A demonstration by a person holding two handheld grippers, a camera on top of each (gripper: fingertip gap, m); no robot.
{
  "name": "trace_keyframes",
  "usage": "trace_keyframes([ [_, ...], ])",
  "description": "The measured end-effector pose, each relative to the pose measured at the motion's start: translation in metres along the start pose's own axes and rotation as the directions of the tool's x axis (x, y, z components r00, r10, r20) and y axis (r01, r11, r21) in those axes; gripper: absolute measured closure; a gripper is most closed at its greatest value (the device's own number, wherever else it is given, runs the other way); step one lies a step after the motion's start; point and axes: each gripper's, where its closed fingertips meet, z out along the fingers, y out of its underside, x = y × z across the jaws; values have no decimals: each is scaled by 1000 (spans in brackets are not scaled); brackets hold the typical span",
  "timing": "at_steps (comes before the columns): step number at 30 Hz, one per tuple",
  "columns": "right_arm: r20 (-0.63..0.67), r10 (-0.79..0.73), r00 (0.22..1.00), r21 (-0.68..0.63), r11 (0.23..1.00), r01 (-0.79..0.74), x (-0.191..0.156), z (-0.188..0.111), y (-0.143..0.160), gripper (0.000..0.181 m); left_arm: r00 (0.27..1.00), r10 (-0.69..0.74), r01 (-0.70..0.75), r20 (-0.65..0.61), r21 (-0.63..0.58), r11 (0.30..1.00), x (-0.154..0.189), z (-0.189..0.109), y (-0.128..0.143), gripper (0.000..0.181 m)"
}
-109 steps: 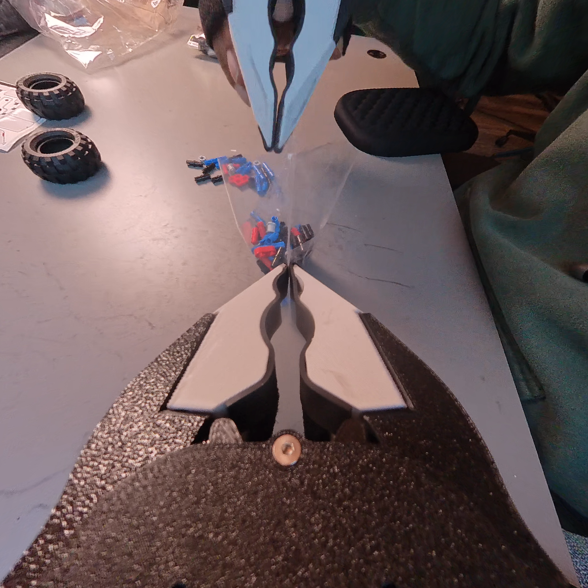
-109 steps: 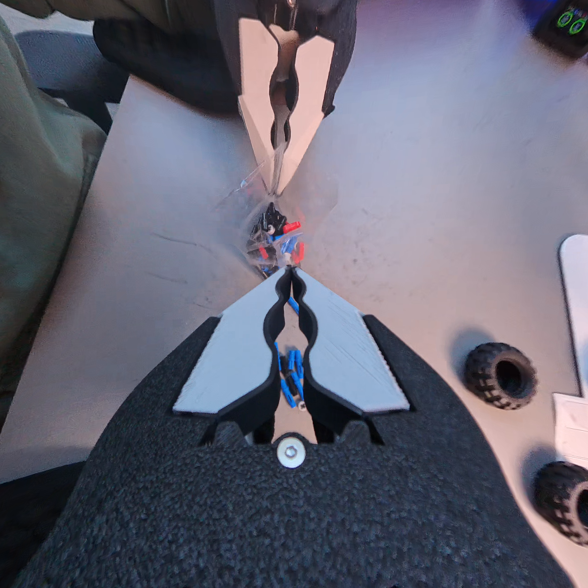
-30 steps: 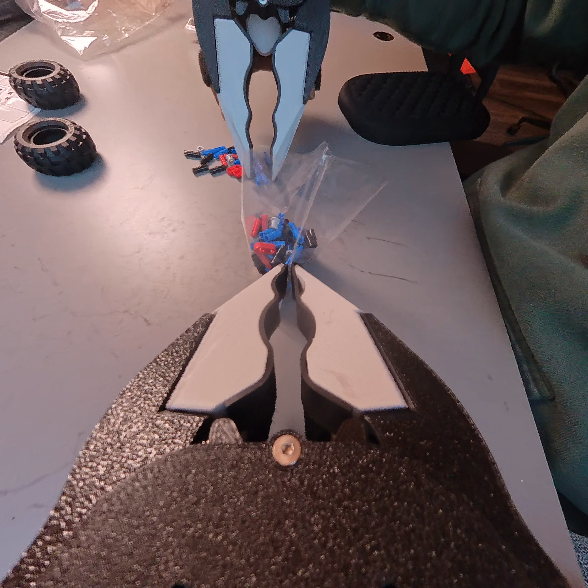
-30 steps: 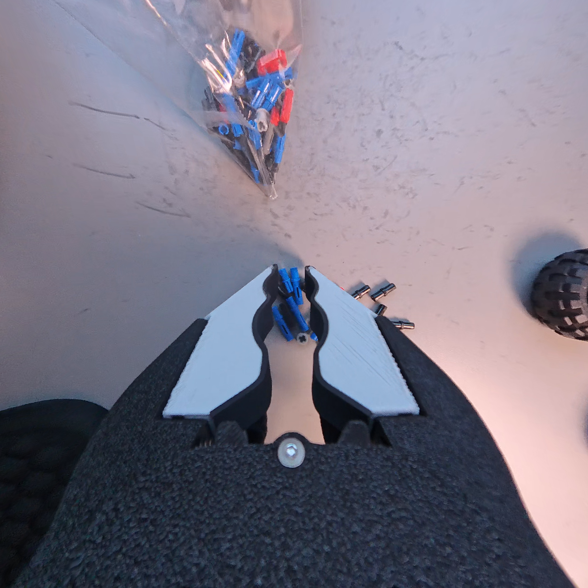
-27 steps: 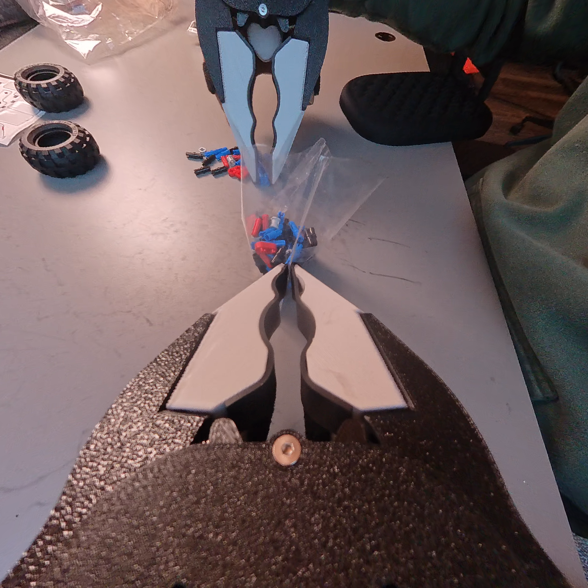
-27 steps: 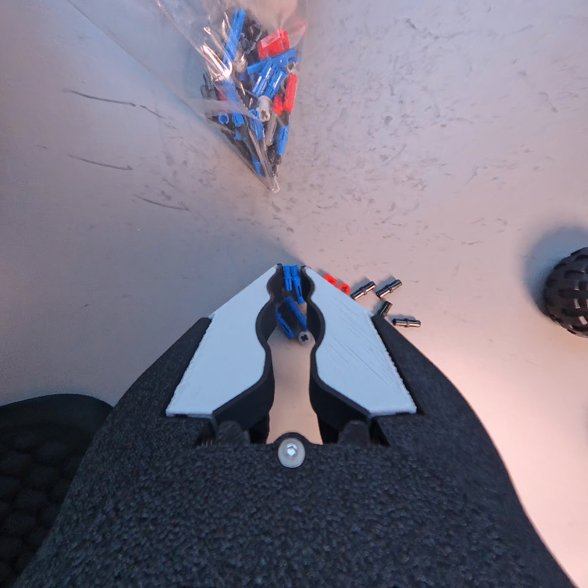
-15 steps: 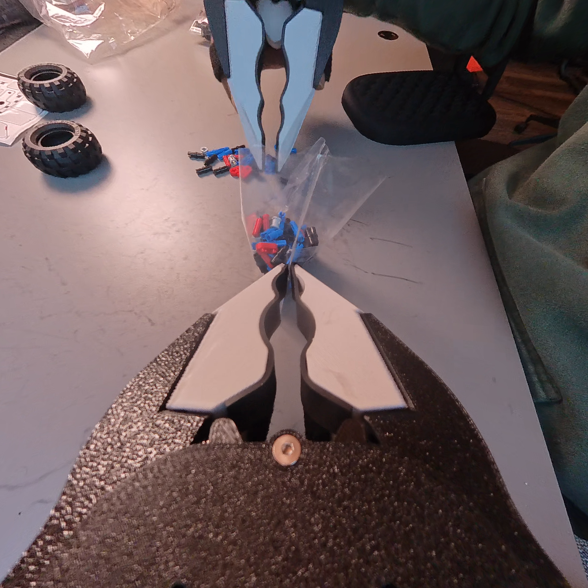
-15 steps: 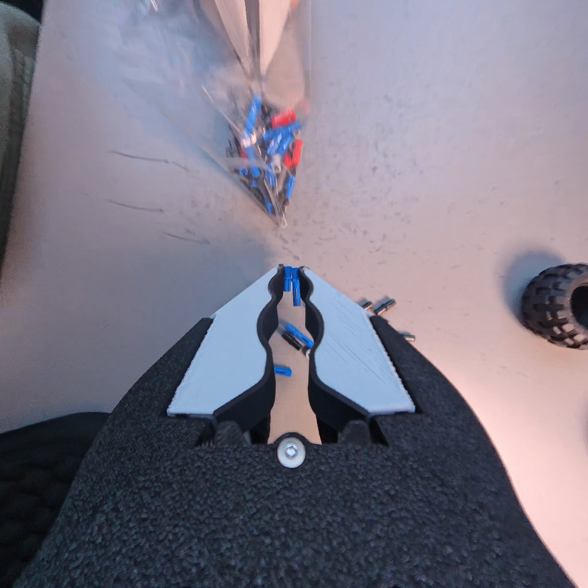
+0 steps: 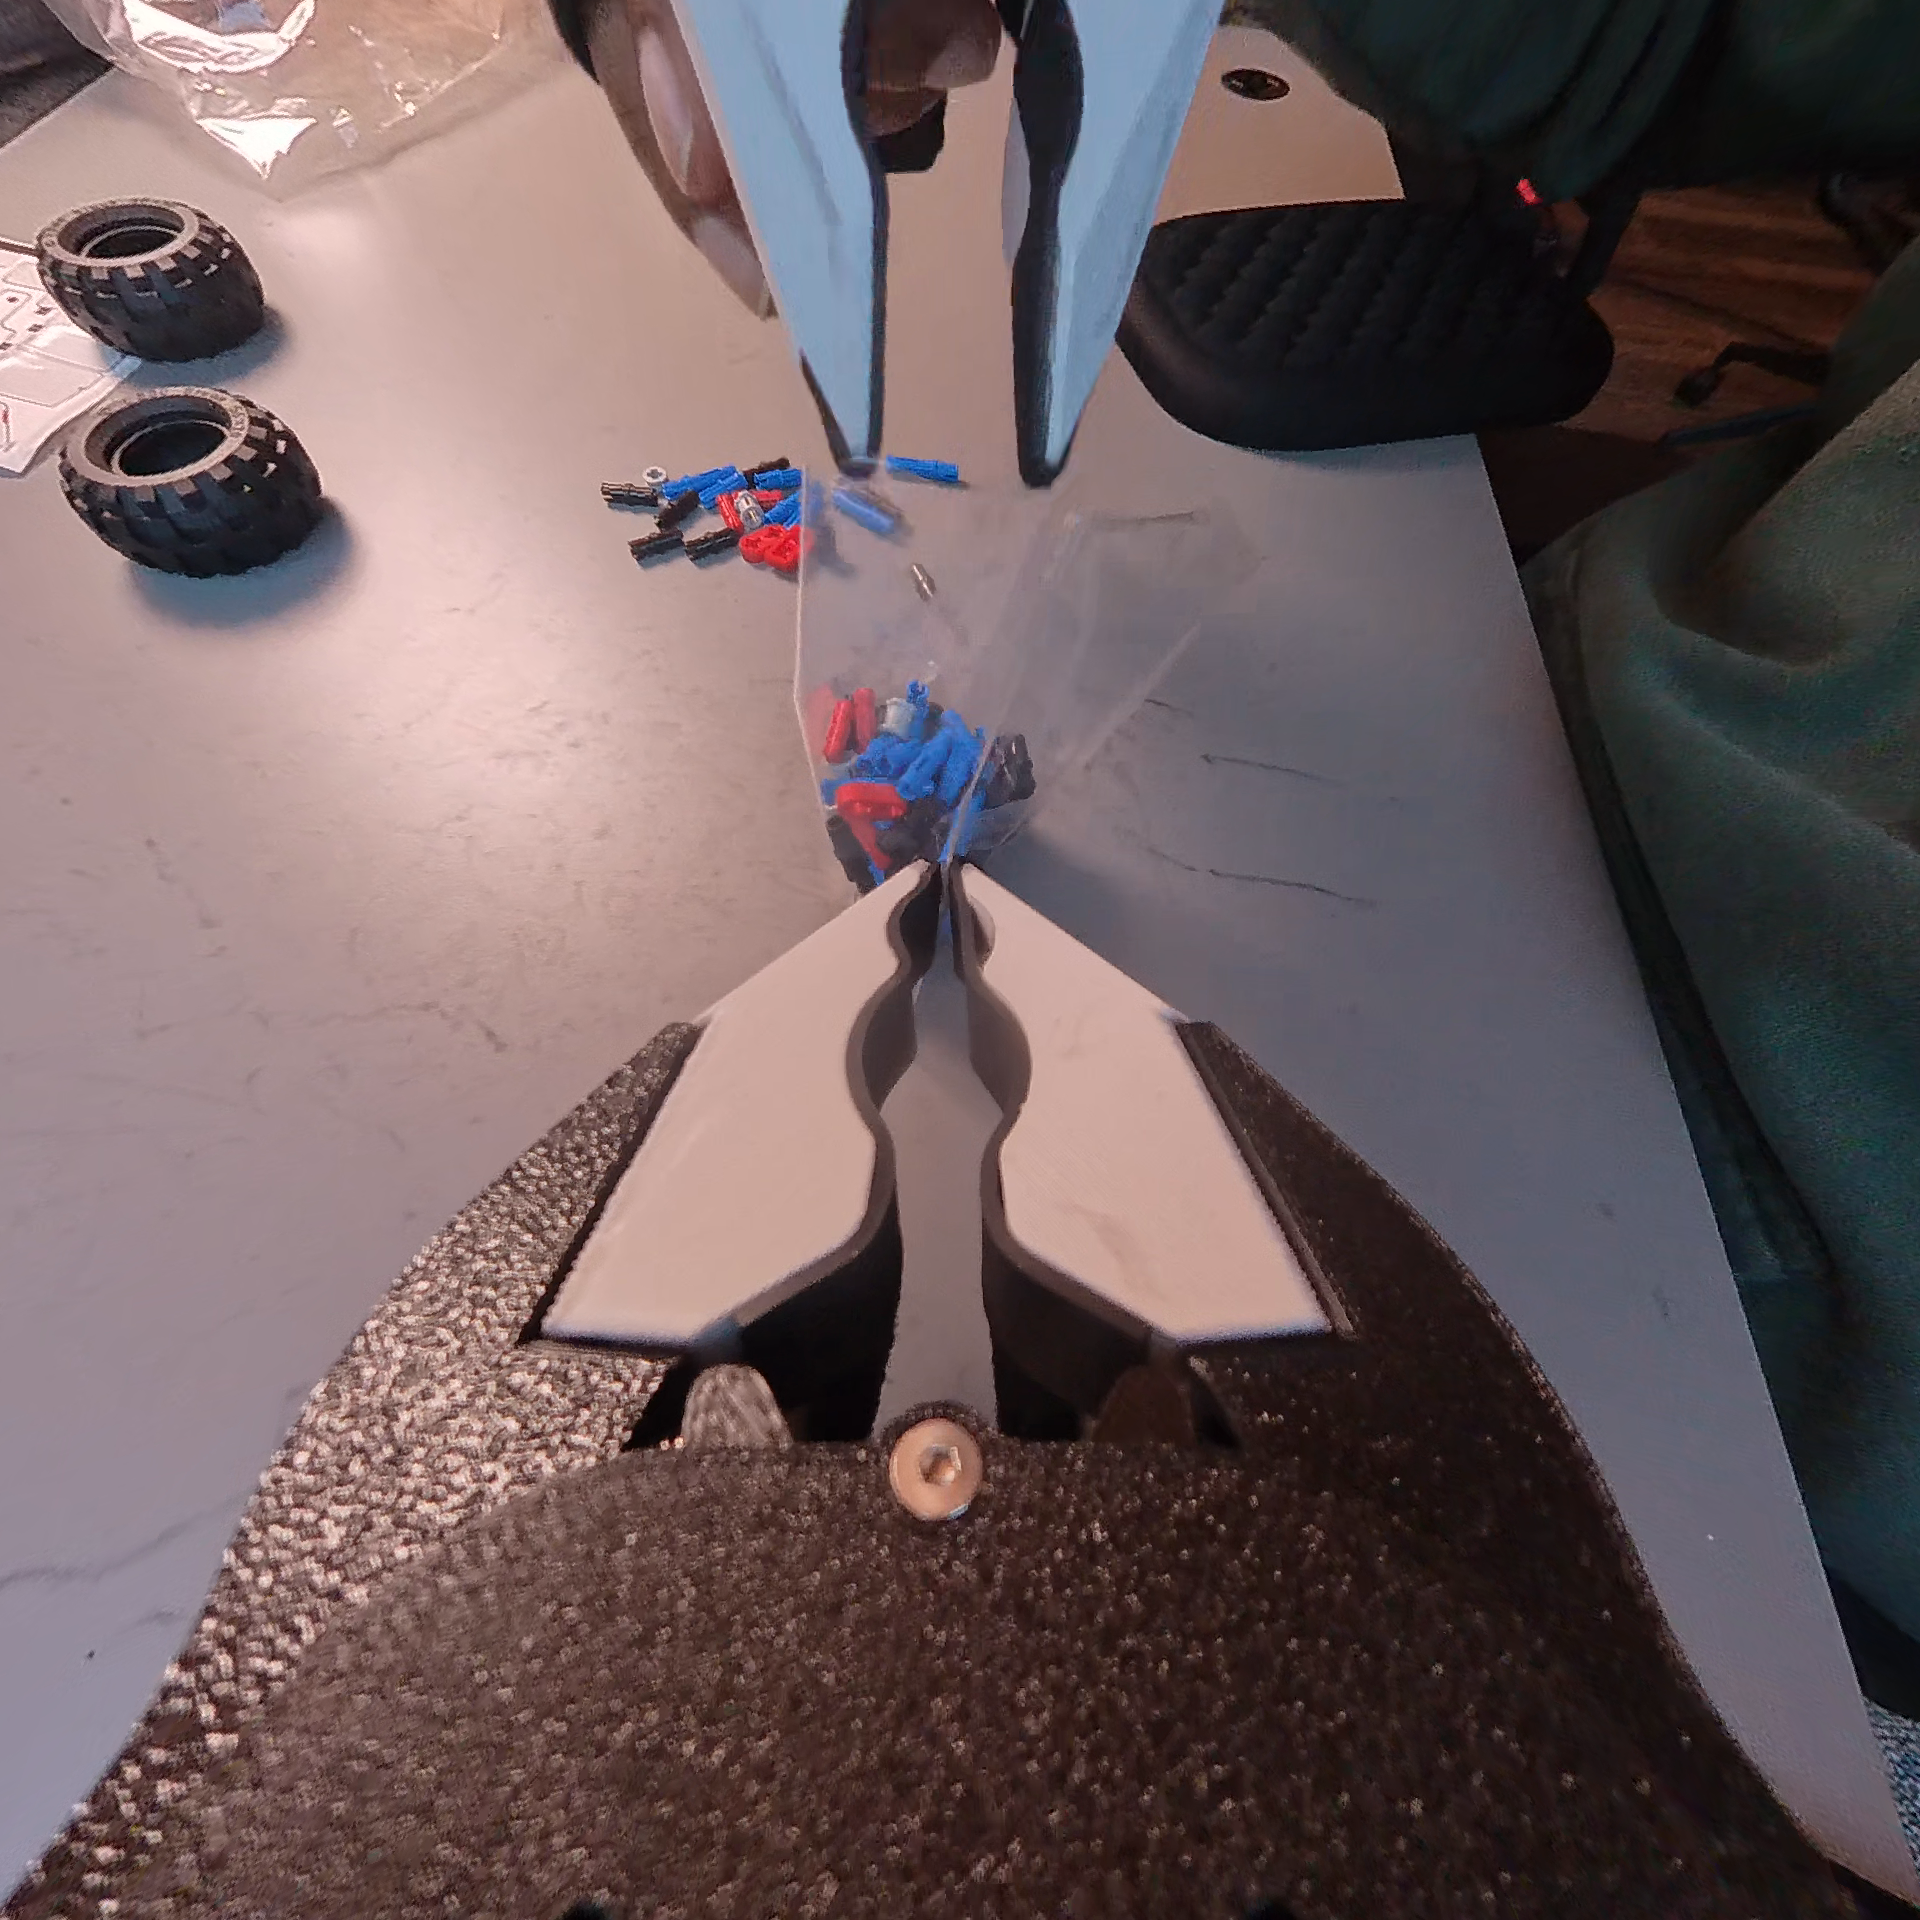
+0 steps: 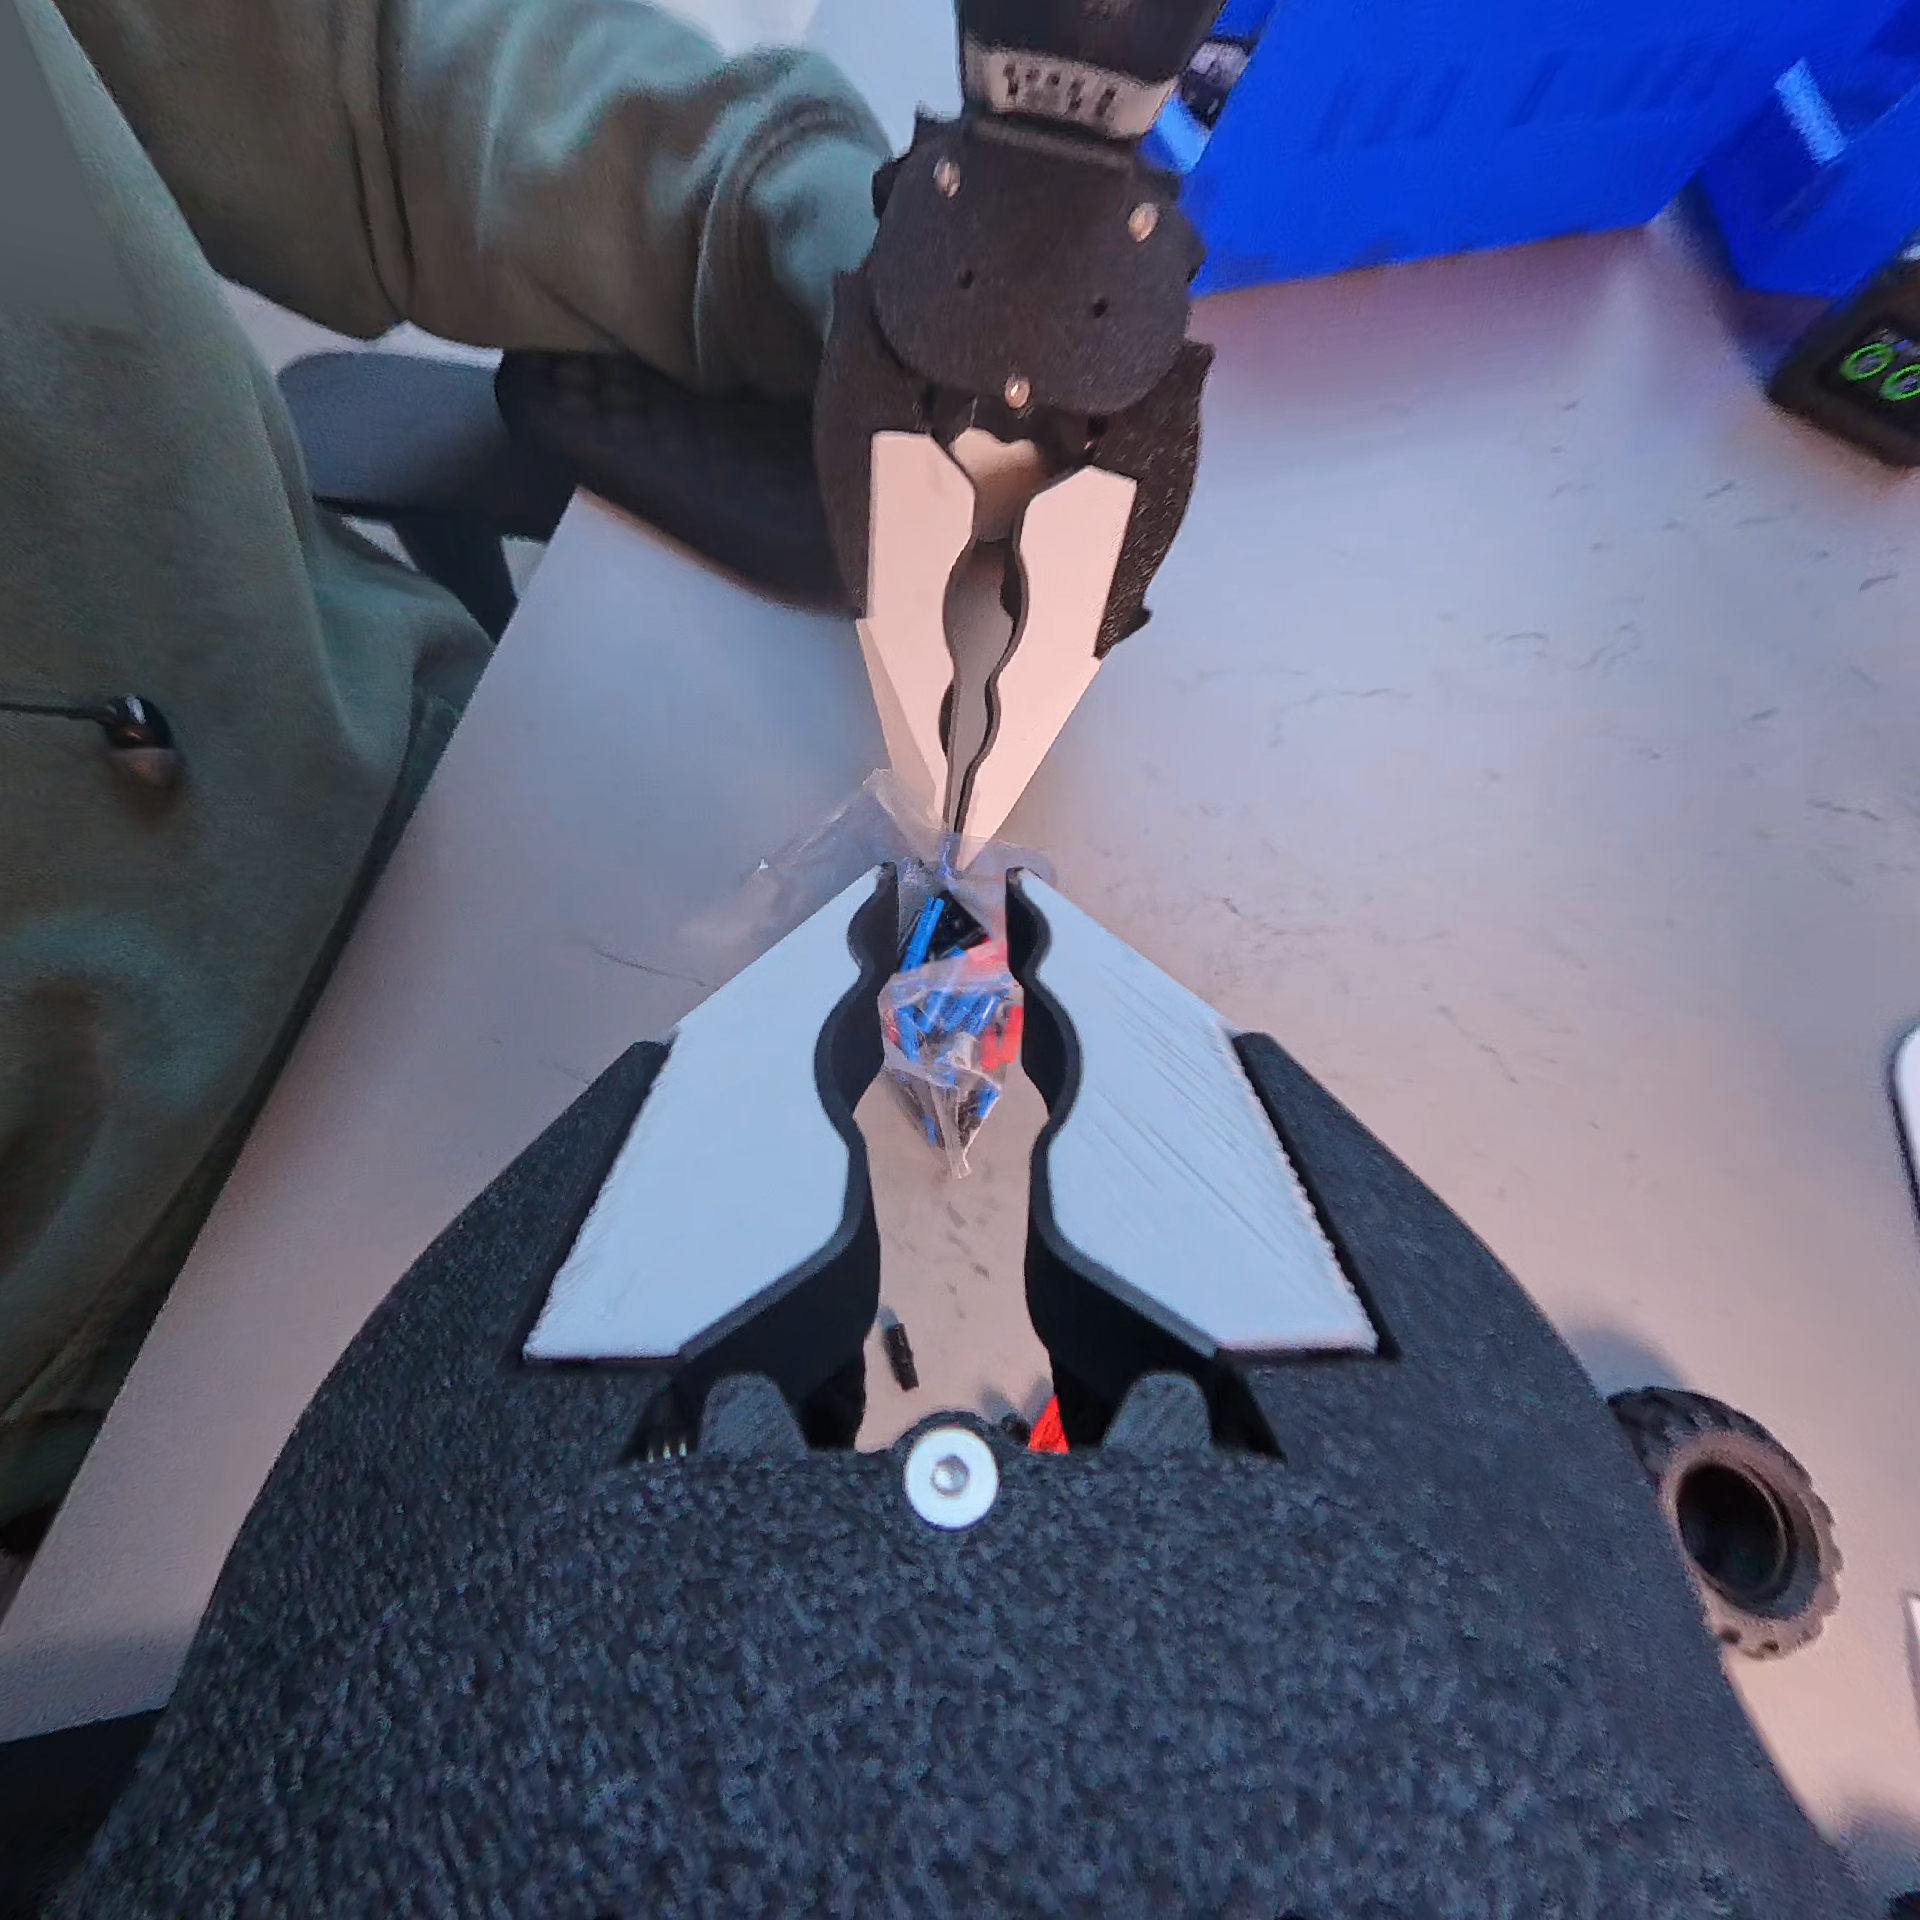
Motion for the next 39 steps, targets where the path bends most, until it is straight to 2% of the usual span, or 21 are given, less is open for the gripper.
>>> trace_keyframes([
  [1,-19,17,1000,21,1000,-17,2,-8,0,161,1000,0,0,-1,-1,1000,0,0,0,180],
  [3,-60,34,998,-23,999,-36,6,-24,16,163,1000,1,-1,-3,-3,1000,0,0,0,180],
  [5,-86,26,996,-184,982,-42,5,-31,59,166,1000,4,-4,2,-5,1000,0,1,0,180],
  [7,-71,41,997,-308,949,-61,-4,-28,101,166,1000,5,-5,1,-9,1000,1,2,0,181],
  [11,-54,88,995,-356,929,-101,-14,-15,134,173,1000,-3,3,0,-18,1000,2,5,1,180],
  [14,-37,95,995,-352,930,-102,-12,-16,131,178,1000,-18,18,15,-8,1000,0,5,-1,181],
  [15,-32,83,996,-323,942,-89,-11,-15,121,178,999,-25,25,20,-2,1000,-2,5,-2,181],
  [20,-37,1,999,-35,999,-2,-4,-18,23,178,998,-58,57,31,26,998,-7,2,-5,181],
  [23,-31,-45,998,8,999,45,-4,-12,-5,178,998,-42,42,36,16,999,-7,2,-3,181],
  [29,-39,-52,998,-94,994,48,6,3,10,177,999,-29,29,27,9,1000,-6,-1,-1,181],
  [30,-51,-57,997,-99,994,52,7,4,11,171,999,-30,29,26,9,1000,-6,-1,-1,181],
  [31,-58,-56,997,-82,995,51,7,3,9,162,999,-30,29,26,9,1000,-6,-1,-1,181],
  [35,-122,7,992,10,1000,-6,17,-25,4,162,999,-28,28,26,6,1000,-6,-1,-1,181],
  [37,-173,21,985,-37,999,-28,24,-41,24,164,999,-26,26,29,2,1000,-6,-1,0,181],
  [39,-185,42,982,-147,987,-70,22,-52,60,167,999,-25,25,32,-2,1000,-7,0,0,181],
])
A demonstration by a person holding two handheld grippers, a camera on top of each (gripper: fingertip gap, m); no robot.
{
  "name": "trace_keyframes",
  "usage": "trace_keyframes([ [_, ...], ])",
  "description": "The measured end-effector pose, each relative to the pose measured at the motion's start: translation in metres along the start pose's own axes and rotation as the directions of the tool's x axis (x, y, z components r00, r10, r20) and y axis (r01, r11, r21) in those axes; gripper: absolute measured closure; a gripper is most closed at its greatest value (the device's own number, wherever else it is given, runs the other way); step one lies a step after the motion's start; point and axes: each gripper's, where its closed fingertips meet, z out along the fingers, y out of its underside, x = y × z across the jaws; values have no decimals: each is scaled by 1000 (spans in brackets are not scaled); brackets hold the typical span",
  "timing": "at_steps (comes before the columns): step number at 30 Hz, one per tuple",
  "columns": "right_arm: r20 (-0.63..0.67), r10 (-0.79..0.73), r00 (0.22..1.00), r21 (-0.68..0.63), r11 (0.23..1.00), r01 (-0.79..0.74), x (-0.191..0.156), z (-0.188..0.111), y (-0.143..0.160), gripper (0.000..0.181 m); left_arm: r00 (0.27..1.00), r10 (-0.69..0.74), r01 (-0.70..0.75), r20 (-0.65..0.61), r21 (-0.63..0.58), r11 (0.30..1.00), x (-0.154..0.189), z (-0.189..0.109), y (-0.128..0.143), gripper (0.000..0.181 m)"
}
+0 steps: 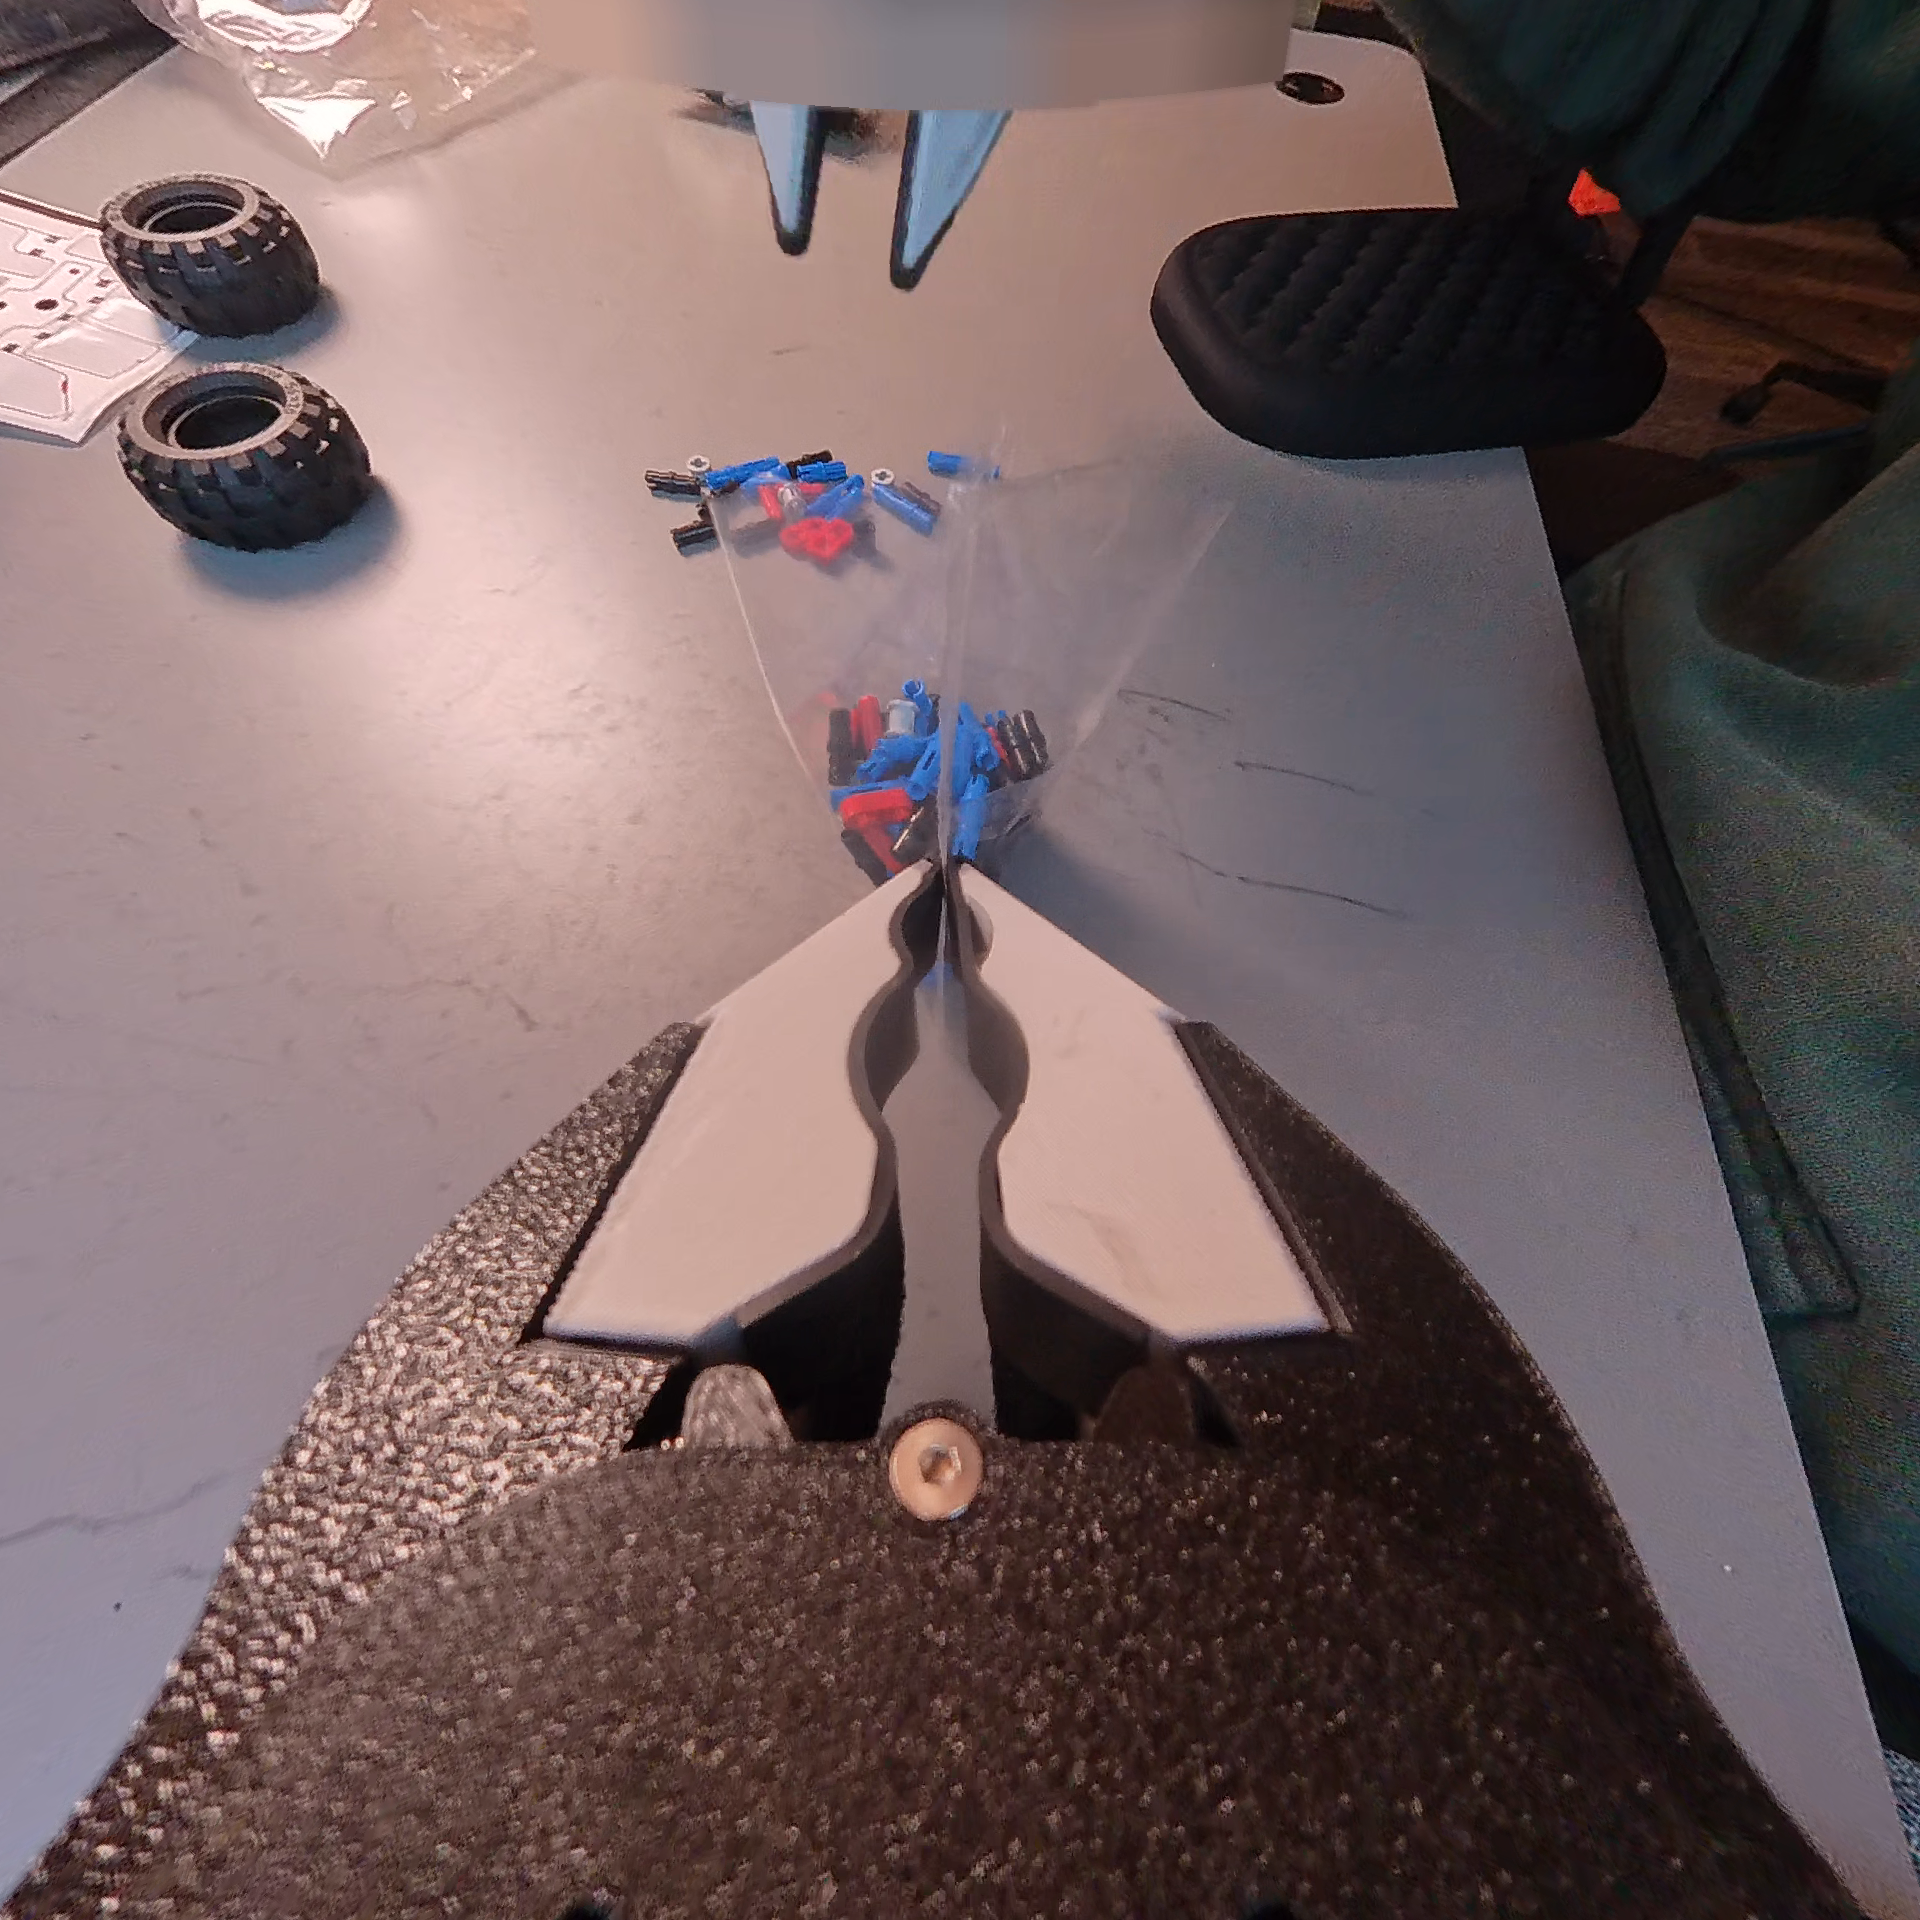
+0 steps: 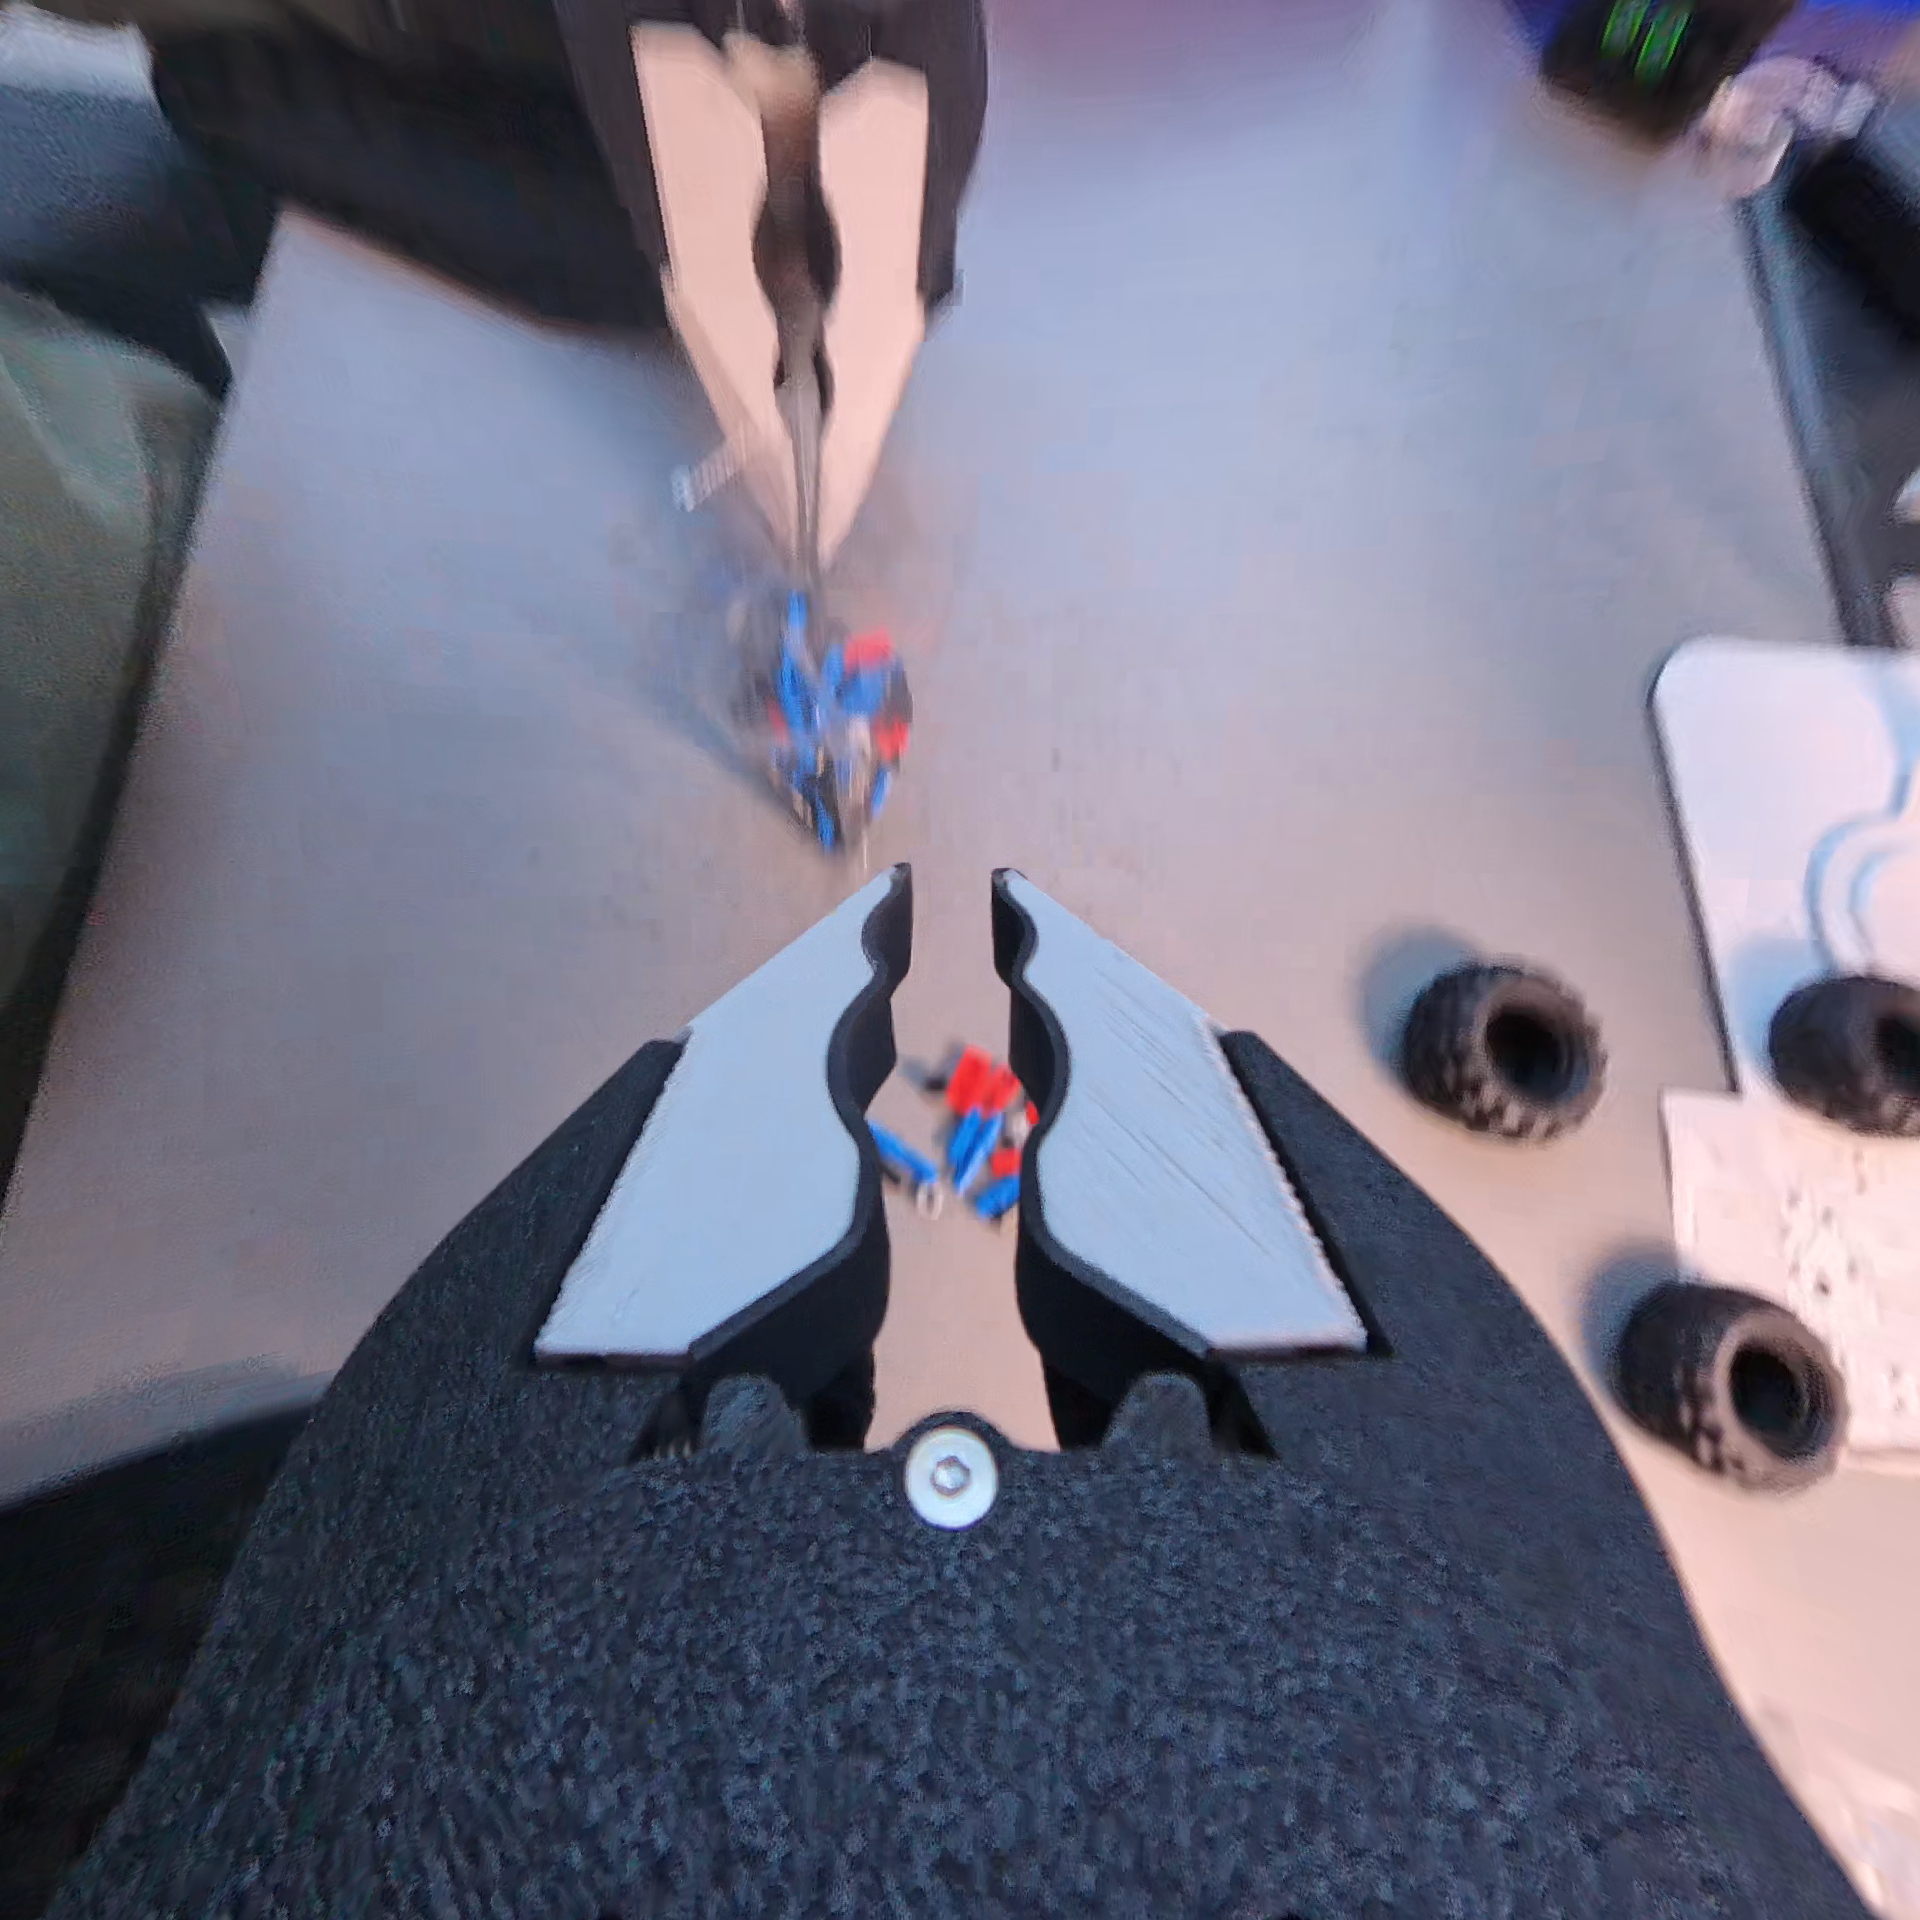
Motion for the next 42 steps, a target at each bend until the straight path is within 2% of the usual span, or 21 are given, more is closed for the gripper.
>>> trace_keyframes([
  [4,23,34,999,-215,976,-28,-12,2,73,169,1000,-1,1,4,-14,1000,0,2,2,180],
  [7,41,57,998,-235,971,-46,-20,8,93,168,1000,-3,3,6,-15,1000,-1,3,3,180],
  [13,78,24,997,-206,979,-7,-17,15,92,164,1000,2,-2,0,-13,1000,1,5,2,178],
  [18,184,33,982,-240,971,12,-21,20,98,171,1000,2,-2,0,-6,1000,1,4,1,177],
  [22,187,36,982,-238,971,10,-22,20,96,172,1000,4,-4,3,-1,1000,1,3,-1,178],
  [24,186,56,981,-174,984,-23,-24,20,84,181,1000,3,-3,4,1,1000,1,3,-1,178],
  [27,162,41,986,-105,994,-24,-22,15,61,181,1000,3,-3,0,-1,1000,2,4,-1,178],
  [31,139,-15,990,-133,991,33,-19,13,45,181,1000,5,-5,2,-6,1000,2,4,0,178],
  [33,179,-8,984,-177,983,41,-30,13,51,174,1000,6,-6,7,-5,1000,2,3,0,178],
  [35,229,3,973,-248,967,56,-47,16,70,164,1000,8,-8,9,-4,1000,2,2,-1,178],
  [37,269,39,962,-252,967,32,-63,16,80,160,1000,8,-8,7,-1,1000,2,2,-2,178],
  [39,258,47,965,-221,975,12,-68,17,82,159,1000,6,-6,4,-2,1000,2,2,-1,178],
  [42,194,47,980,-199,980,-7,-62,22,84,168,1000,6,-6,-2,-10,1000,3,4,0,178],
])
